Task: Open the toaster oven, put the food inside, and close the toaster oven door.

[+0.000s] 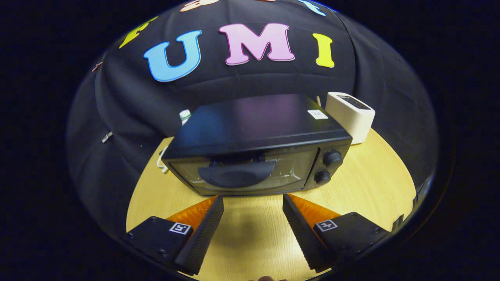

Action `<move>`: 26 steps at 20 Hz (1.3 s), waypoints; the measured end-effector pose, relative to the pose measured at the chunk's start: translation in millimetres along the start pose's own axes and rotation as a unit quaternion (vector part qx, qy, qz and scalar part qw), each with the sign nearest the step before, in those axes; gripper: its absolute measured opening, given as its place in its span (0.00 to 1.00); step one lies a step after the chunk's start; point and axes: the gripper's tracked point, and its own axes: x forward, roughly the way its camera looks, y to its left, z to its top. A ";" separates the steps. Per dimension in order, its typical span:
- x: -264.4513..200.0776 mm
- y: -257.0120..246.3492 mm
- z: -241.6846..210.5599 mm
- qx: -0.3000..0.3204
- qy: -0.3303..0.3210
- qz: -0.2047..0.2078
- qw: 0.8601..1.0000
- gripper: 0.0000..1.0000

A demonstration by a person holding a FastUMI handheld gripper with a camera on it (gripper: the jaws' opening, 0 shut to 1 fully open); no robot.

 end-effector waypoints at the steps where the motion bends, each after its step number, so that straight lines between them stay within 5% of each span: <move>1: -5.4 3.3 13.0 0.000 -0.020 0.005 1.000 0.99; 7: -51.5 -38.5 103.4 -0.025 -0.165 0.014 0.986 0.99; 15: -132.4 -138.4 182.7 -0.079 -0.319 -0.056 0.943 0.98; 26: -168.1 -193.7 157.8 -0.078 -0.314 -0.095 0.941 0.98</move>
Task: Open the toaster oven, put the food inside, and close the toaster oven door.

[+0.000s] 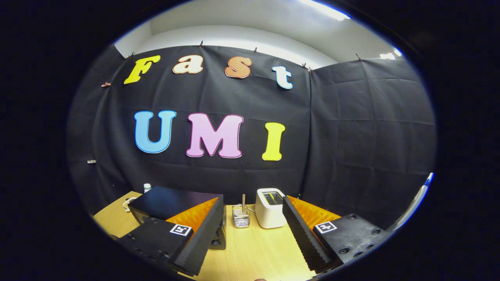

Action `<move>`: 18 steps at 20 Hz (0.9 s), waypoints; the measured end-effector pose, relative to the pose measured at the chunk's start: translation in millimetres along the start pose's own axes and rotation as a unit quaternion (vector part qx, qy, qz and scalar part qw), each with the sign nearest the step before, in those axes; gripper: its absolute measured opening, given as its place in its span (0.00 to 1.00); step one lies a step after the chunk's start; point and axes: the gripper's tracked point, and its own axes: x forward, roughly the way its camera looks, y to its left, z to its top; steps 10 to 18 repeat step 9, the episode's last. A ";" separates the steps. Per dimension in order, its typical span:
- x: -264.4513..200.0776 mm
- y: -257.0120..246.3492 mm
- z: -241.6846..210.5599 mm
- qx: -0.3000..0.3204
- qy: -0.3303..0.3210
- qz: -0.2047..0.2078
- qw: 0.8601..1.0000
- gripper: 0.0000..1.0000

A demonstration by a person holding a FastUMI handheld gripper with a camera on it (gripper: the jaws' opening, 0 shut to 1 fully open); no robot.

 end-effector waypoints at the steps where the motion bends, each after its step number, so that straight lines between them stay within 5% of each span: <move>1: -1.1 1.5 1.7 0.002 0.000 0.001 1.000 0.98; 18: 3.1 7.6 24.7 0.024 -0.016 0.010 1.000 0.98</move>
